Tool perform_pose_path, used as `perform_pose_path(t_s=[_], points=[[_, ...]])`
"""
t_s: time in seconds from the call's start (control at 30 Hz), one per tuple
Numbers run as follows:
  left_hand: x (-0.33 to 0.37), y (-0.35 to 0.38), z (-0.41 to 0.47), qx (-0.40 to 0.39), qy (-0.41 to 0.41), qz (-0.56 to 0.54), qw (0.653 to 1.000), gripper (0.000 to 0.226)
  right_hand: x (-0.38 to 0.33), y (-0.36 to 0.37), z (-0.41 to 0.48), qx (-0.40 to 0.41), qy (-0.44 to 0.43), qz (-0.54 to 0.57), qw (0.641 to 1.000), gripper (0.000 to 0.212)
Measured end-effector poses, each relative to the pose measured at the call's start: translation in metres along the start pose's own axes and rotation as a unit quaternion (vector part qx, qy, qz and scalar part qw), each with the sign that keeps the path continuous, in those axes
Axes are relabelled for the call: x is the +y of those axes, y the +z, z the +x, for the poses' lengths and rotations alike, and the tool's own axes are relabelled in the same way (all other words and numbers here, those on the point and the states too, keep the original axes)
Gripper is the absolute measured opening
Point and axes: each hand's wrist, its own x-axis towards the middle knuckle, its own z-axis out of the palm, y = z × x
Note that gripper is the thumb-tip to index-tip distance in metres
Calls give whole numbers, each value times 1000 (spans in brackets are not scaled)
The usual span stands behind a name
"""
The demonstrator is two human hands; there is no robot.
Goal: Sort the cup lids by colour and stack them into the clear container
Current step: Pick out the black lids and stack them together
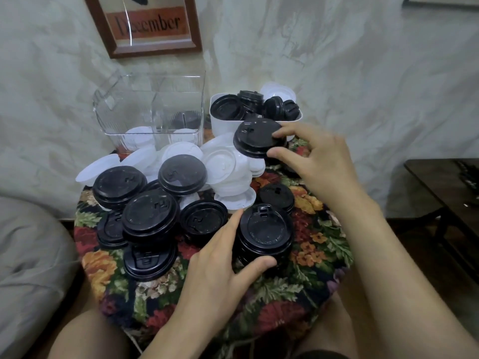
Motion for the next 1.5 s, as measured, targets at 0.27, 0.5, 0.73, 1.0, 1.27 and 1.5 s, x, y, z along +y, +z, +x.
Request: perform_pose_path(t_s=[0.27, 0.5, 0.73, 1.0, 1.27, 1.5], points=[[1, 2, 1, -6, 9, 11, 1000, 87, -12, -38, -119, -43, 66, 79, 994, 24], [8, -1, 0, -16, 17, -27, 999, 76, -11, -24, -131, -101, 78, 51, 991, 32], [7, -3, -1, -23, 5, -51, 998, 77, -11, -14, -120, -153, 68, 11, 986, 48], [6, -2, 1, -39, -2, -84, 996, 81, -9, -17, -115, -230, 115, 71, 964, 67], [7, -4, 3, -65, -12, -99, 993, 78, -5, -19, -106, -263, 90, 75, 958, 74], [8, -8, 3, -65, -16, -123, 990, 71, -1, -21, -102, -293, 88, 92, 948, 66]])
